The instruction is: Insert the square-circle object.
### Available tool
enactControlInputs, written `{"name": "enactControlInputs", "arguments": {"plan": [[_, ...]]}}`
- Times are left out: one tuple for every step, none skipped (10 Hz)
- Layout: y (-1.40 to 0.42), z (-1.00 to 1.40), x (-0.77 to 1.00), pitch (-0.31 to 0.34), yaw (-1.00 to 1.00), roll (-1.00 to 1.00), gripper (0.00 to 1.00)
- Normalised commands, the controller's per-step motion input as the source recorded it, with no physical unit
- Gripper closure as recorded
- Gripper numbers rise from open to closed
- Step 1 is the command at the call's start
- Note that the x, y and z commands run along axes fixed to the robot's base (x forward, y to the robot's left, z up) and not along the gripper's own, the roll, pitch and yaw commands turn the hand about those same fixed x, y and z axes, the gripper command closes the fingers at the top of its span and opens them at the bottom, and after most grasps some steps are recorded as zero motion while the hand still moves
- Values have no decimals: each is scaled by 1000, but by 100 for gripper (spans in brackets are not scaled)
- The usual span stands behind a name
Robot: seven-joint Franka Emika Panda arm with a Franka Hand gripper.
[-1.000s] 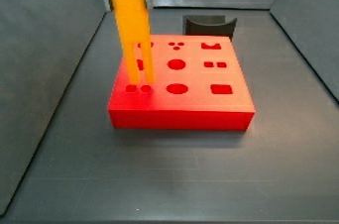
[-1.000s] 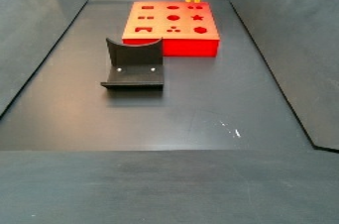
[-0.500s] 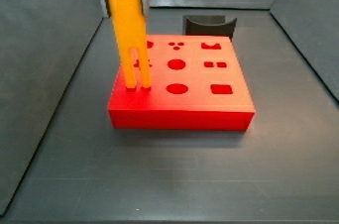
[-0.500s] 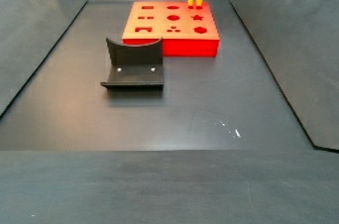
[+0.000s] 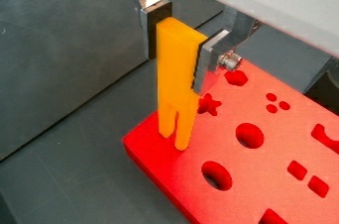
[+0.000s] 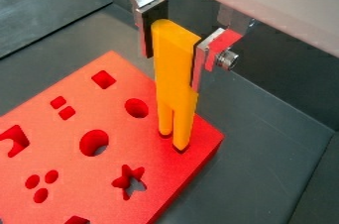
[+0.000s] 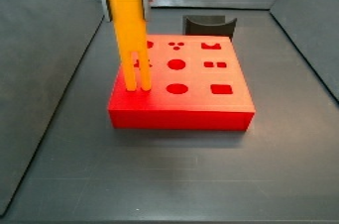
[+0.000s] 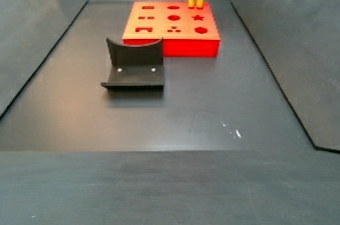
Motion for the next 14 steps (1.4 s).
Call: {"name": "enactControlInputs", "arguments": {"plan": [[57,-117,-40,-13,0,-16,100],[49,-106,0,-3,0,-7,100],[11,-71,0,0,0,-3,100],[0,-77,17,0,0,0,100],[-34,-123,143,0,0,0,100],[-20,-126,206,0,0,0,100],[0,-160,157,0,0,0,100],[0,-109,146,0,0,0,100],[0,-140,63,0,0,0,100],[0,-123,0,0,0,0,100],[0,-214,0,0,-9,63,100],[-9,-351,0,46,-17,139,100],[-23,-414,83,93,-29,156,100],[-57,-517,191,126,-40,149,100]]}}
